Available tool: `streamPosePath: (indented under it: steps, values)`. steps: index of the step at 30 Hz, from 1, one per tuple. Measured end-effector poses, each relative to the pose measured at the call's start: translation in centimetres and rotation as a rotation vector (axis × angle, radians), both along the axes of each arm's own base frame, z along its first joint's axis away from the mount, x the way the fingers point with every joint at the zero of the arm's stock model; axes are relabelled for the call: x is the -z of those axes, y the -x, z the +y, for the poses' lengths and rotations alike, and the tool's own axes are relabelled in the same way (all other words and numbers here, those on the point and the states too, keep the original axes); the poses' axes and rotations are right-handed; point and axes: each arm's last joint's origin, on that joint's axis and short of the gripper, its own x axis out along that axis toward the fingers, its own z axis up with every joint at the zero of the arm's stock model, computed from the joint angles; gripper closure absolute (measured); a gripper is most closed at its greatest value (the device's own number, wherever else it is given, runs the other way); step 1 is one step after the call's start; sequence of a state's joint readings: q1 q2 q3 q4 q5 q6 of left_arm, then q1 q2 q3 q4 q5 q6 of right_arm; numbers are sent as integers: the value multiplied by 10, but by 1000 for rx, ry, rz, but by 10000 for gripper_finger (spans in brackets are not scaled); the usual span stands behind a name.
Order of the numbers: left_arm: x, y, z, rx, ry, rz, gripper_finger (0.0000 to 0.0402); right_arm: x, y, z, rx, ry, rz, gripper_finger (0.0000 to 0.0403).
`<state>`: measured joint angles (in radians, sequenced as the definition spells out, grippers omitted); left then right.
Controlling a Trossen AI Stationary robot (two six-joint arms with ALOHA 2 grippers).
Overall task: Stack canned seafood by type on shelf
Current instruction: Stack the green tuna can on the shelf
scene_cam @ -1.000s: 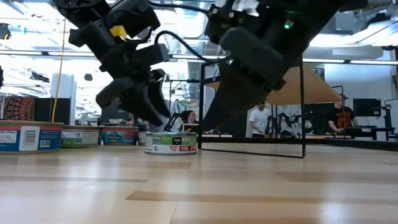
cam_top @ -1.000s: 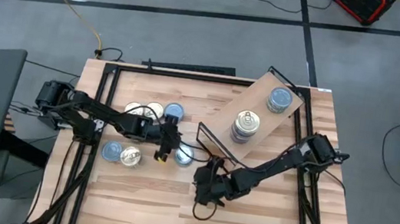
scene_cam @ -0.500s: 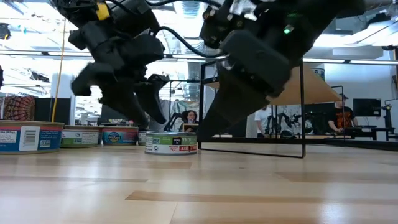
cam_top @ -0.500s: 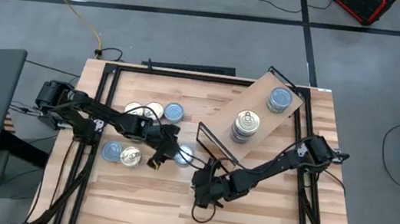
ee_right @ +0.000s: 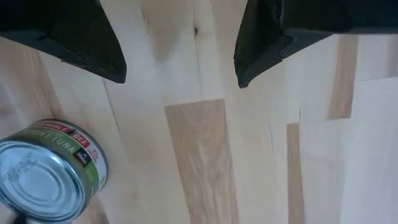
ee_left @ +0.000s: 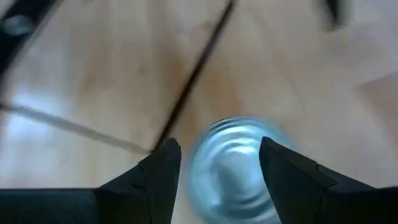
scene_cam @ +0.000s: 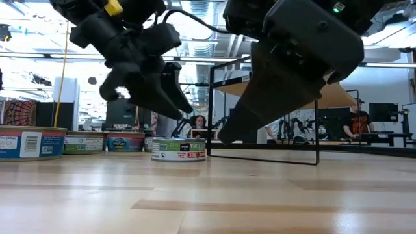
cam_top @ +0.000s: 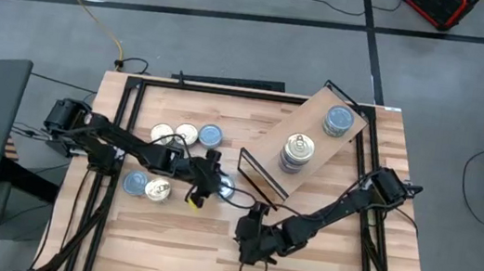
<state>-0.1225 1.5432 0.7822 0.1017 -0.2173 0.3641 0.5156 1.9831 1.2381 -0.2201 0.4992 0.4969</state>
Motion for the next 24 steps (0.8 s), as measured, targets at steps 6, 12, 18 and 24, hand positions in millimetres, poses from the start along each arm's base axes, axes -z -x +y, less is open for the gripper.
streamPosePath:
  steps: [6, 12, 18, 24]
  values:
    - [21, -7, -4, 23, -16, 48, 193, -2, -1, 2, -3, -8, -16, 78]
    - [27, -3, -26, 118, -13, 95, 193, -2, 0, 4, -13, -3, -17, 78]
    - [26, 3, -51, 238, 108, 115, 193, -2, 0, 4, -12, -3, -17, 78]
    - [14, 9, -68, 208, 118, 76, 193, -4, -2, 5, -16, -22, -41, 78]
